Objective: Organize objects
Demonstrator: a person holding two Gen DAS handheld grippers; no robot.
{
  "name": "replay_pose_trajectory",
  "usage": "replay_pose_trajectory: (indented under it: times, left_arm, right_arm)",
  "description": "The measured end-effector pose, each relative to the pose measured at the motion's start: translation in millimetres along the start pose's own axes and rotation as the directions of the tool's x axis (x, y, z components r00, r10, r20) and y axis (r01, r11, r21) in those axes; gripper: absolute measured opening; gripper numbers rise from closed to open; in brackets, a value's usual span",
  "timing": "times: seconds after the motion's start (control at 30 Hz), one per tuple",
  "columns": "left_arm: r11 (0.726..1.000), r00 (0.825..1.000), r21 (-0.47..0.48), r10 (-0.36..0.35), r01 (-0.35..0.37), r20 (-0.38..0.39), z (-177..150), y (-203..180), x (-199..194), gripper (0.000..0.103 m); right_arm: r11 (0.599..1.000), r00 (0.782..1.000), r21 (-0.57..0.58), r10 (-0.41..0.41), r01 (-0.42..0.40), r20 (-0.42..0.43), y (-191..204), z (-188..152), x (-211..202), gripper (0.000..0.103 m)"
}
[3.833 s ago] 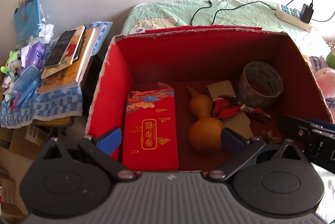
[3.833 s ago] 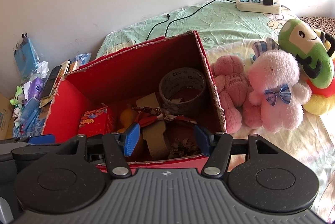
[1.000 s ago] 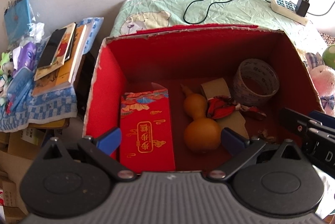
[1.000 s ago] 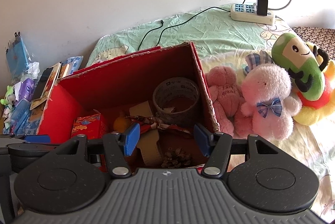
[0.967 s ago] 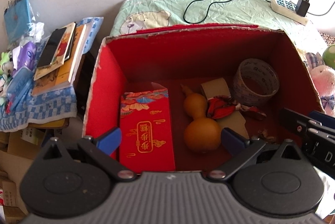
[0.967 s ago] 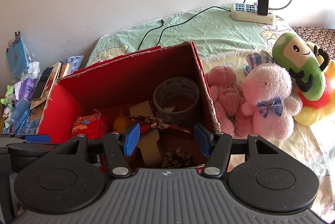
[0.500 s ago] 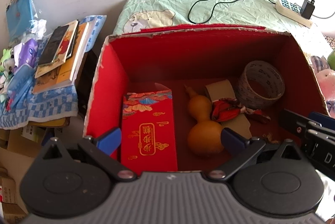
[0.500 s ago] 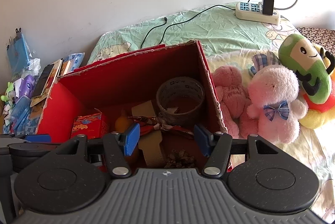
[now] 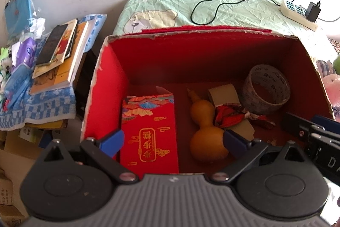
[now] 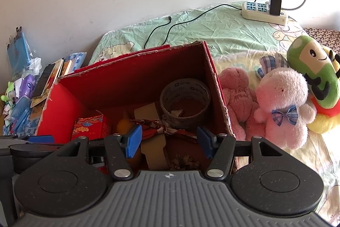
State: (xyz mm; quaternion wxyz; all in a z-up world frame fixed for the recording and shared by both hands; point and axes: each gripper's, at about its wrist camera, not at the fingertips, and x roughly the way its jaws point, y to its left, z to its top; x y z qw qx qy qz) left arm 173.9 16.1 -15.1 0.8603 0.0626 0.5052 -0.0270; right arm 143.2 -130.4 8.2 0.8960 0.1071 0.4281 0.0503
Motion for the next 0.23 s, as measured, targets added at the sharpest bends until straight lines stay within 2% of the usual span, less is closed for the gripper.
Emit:
replay_pose_trajectory:
  times: [0.23]
  left_arm:
    - [1.0, 1.0, -0.003, 0.01, -0.01, 0.01, 0.6, 0.1, -1.0, 0.098]
  right_arm:
    - [1.0, 1.0, -0.007, 0.004, -0.004, 0.001, 2.3, 1.8, 1.0, 0.06]
